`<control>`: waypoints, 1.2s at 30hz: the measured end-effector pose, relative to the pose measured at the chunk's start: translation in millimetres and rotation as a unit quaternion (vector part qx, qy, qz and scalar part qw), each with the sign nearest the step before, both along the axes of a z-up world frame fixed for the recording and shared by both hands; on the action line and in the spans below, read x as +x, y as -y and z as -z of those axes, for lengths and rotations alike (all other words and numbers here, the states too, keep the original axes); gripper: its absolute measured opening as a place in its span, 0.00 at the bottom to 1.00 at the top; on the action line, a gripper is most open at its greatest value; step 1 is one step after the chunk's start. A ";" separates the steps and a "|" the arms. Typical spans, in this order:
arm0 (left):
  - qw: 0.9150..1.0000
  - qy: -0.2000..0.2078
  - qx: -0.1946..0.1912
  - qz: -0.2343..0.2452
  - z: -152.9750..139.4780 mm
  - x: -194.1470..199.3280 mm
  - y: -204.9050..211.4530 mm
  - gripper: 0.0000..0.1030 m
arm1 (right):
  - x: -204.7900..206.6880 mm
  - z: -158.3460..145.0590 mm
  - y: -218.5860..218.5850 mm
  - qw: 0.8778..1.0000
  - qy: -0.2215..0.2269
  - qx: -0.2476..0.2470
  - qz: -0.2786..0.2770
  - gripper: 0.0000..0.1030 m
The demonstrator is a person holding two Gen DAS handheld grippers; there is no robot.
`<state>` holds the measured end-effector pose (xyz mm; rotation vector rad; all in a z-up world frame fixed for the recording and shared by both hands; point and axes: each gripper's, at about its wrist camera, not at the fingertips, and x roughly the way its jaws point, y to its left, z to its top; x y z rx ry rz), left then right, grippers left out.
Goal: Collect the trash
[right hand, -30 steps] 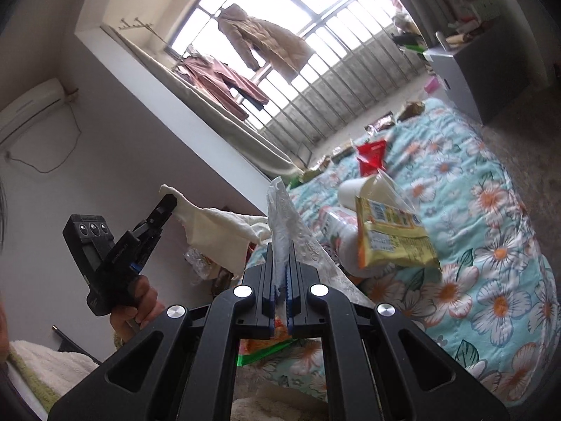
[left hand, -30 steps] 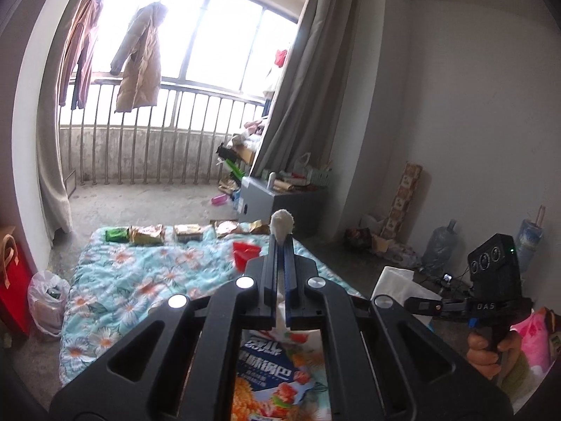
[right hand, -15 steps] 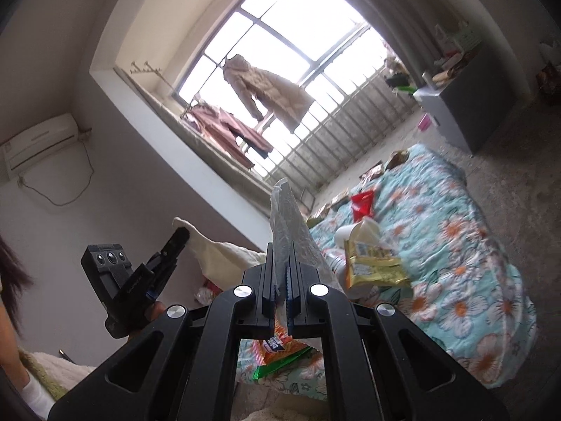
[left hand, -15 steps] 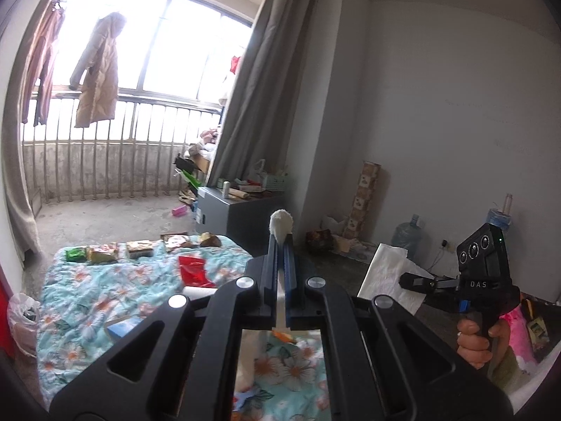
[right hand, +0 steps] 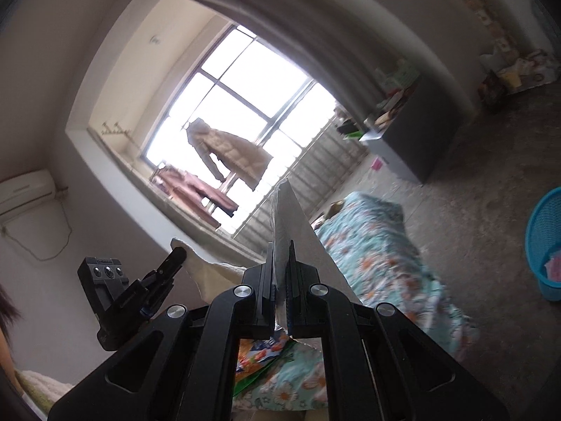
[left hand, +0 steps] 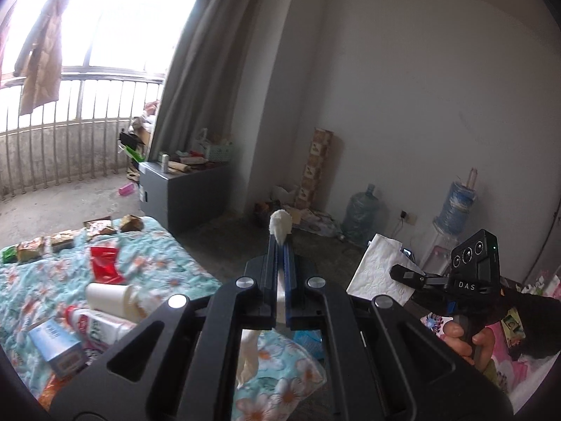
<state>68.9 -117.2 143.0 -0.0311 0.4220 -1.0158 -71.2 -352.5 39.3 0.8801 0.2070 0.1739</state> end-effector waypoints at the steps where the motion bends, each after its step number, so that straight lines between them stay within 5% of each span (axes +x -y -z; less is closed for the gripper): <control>1: 1.000 -0.002 0.004 0.006 0.8 -0.5 10.1 0.01 | -5.3 2.9 6.6 1.000 -0.001 0.002 0.011 0.05; 11: 0.994 -0.008 0.074 0.084 34.7 -4.5 144.9 0.01 | -46.4 43.9 68.7 0.990 -0.037 0.019 0.132 0.05; 21: 0.973 -0.074 0.145 0.165 101.6 10.7 302.4 0.01 | -60.7 92.9 133.3 0.952 -0.133 0.019 0.275 0.05; 34: 0.946 -0.142 0.220 0.193 223.6 24.4 464.8 0.02 | -4.7 193.5 239.1 0.914 -0.244 0.065 0.318 0.05; 36: 0.942 -0.151 0.226 0.194 237.4 24.3 479.0 0.12 | -2.1 209.1 249.6 0.909 -0.250 0.069 0.325 0.05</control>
